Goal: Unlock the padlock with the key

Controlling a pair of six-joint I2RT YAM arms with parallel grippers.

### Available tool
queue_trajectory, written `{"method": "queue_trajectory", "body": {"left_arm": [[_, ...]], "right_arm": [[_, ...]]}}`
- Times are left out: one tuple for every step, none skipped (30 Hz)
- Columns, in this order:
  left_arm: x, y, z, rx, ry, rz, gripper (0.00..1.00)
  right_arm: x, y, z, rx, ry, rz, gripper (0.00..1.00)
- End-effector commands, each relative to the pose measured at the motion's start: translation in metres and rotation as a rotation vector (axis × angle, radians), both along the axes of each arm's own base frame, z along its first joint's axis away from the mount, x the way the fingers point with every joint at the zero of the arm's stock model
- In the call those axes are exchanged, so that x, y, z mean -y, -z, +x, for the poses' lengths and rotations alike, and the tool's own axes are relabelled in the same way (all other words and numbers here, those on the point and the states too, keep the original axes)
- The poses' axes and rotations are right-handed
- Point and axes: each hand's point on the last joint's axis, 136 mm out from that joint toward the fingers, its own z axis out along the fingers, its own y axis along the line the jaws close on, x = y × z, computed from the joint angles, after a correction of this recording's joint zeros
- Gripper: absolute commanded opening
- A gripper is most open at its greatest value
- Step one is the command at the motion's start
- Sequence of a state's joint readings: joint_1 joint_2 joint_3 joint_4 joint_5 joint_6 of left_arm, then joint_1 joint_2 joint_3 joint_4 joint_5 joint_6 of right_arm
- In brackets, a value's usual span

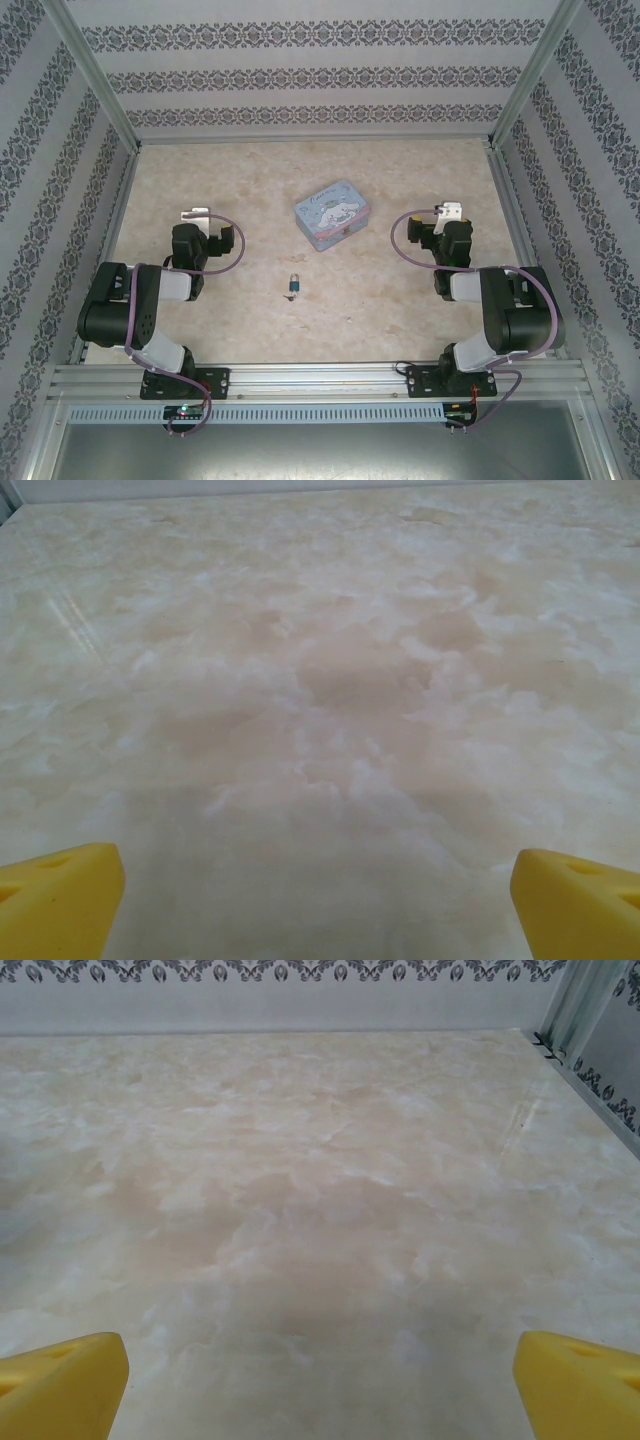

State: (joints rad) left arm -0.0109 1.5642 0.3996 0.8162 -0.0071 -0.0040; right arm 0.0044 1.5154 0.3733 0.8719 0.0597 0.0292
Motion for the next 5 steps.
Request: {"method": "queue_trajectory", "body": {"left_arm": [[-0.0029,-0.0081,0.0067,0.023,-0.004,-0.01,0.99],[-0.0028,-0.0081,0.0068,0.023,-0.004,-0.01,0.99],[-0.0029,-0.0086,0.0069,0.025,-0.004,-0.01,0.99],[-0.0029,-0.0084,0.0067,0.025,-0.004,-0.01,1.0],[-0.0028,-0.0085,0.0064,0.026,-0.004,-0.01,1.0]], "right_arm": [[-0.009,-0.0104,0.0069,0.029,-0.038,0.011,0.98],[-0.0093,-0.0104,0.0067,0.03,-0.039,0.013,0.98],[-0.0093,-0.0111,0.0064,0.034,-0.04,0.01,0.98],[-0.0098,-0.0119,0.0053,0.038,-0.042,0.009,0.98],[-0.0099,-0.0114,0.0056,0.036,-0.042,0.01,0.98]]}}
